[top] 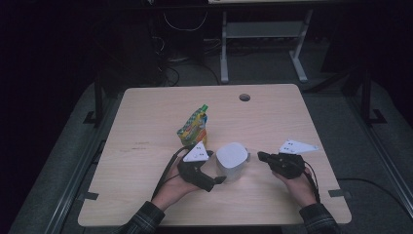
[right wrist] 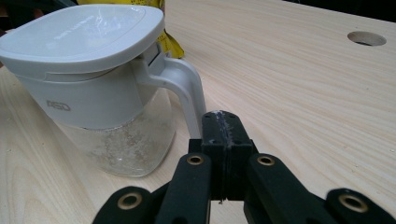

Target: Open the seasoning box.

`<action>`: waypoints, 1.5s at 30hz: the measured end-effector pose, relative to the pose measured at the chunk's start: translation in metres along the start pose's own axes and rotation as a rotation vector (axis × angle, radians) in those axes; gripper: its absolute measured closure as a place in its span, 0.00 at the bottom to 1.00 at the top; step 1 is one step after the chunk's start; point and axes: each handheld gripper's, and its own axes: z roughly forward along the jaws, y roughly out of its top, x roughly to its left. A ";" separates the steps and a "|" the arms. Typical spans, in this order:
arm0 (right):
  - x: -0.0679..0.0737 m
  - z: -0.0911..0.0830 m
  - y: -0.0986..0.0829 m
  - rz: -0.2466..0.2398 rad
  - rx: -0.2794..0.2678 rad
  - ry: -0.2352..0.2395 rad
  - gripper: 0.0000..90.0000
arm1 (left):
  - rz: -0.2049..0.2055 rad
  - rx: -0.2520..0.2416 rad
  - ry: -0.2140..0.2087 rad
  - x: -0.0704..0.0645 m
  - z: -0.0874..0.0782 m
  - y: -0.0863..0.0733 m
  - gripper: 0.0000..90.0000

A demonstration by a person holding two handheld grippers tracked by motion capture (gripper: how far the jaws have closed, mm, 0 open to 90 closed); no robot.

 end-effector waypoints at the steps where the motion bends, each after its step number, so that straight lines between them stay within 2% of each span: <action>1: 0.000 0.000 0.000 -0.002 0.000 0.001 0.99 | -0.001 -0.001 -0.002 0.001 0.002 0.002 0.04; 8: -0.001 0.000 0.000 0.000 -0.002 0.001 0.99 | -0.009 -0.012 -0.009 0.005 0.009 0.005 0.06; 13: -0.001 -0.001 0.000 0.002 -0.003 0.006 0.99 | -0.017 -0.026 -0.014 0.007 0.010 0.005 0.15; 17: -0.001 0.000 0.000 0.000 -0.002 0.006 0.99 | -0.020 -0.029 -0.020 0.007 0.010 0.005 0.17; 19: -0.001 0.000 0.000 -0.002 -0.002 0.005 0.99 | -0.015 -0.032 -0.030 0.007 0.009 0.006 0.20; 28: -0.001 0.000 0.000 -0.001 -0.003 0.006 0.99 | -0.015 -0.038 -0.030 0.007 0.006 0.008 0.21; 33: -0.002 0.000 0.000 -0.004 -0.006 0.005 0.99 | -0.038 -0.067 -0.044 0.009 0.001 0.010 0.24; 45: -0.001 0.002 -0.001 0.001 0.005 0.008 0.99 | -0.040 -0.094 -0.040 0.009 -0.006 0.014 0.30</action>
